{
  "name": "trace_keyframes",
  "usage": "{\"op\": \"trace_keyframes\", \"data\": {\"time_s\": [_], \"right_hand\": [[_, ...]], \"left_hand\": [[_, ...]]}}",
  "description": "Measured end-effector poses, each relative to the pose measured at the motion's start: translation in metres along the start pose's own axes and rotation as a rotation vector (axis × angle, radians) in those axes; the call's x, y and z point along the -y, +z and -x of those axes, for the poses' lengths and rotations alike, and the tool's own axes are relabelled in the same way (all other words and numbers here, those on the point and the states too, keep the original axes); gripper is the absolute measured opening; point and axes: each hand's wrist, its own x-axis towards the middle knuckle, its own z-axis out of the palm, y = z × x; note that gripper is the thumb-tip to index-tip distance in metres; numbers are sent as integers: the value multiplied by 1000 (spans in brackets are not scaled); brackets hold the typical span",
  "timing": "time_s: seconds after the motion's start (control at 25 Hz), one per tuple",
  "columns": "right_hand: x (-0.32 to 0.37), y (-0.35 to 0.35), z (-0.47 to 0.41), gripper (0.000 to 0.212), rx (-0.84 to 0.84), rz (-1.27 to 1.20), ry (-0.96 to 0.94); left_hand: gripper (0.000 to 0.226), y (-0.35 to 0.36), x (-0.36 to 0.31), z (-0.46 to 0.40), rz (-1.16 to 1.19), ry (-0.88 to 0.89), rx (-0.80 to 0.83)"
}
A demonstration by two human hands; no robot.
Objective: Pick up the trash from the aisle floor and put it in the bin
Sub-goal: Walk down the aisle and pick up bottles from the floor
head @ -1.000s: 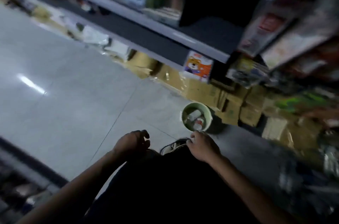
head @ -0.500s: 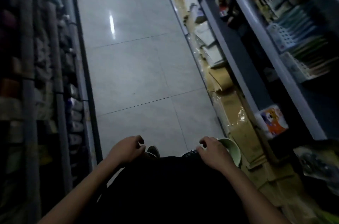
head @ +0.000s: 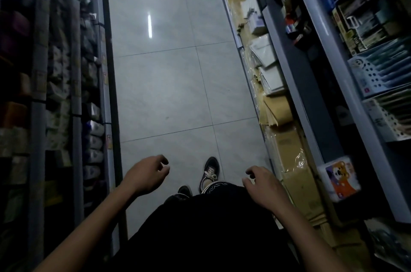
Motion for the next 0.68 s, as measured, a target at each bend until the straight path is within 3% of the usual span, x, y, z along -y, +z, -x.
{"op": "trace_keyframes", "data": {"time_s": [0.28, 0.68], "right_hand": [[27, -61, -95, 43, 81, 63, -116], [147, -159, -261, 45, 136, 216, -330]], "left_hand": [[28, -32, -19, -44, 43, -129, 11], [28, -93, 16, -101, 233, -389, -73]]}}
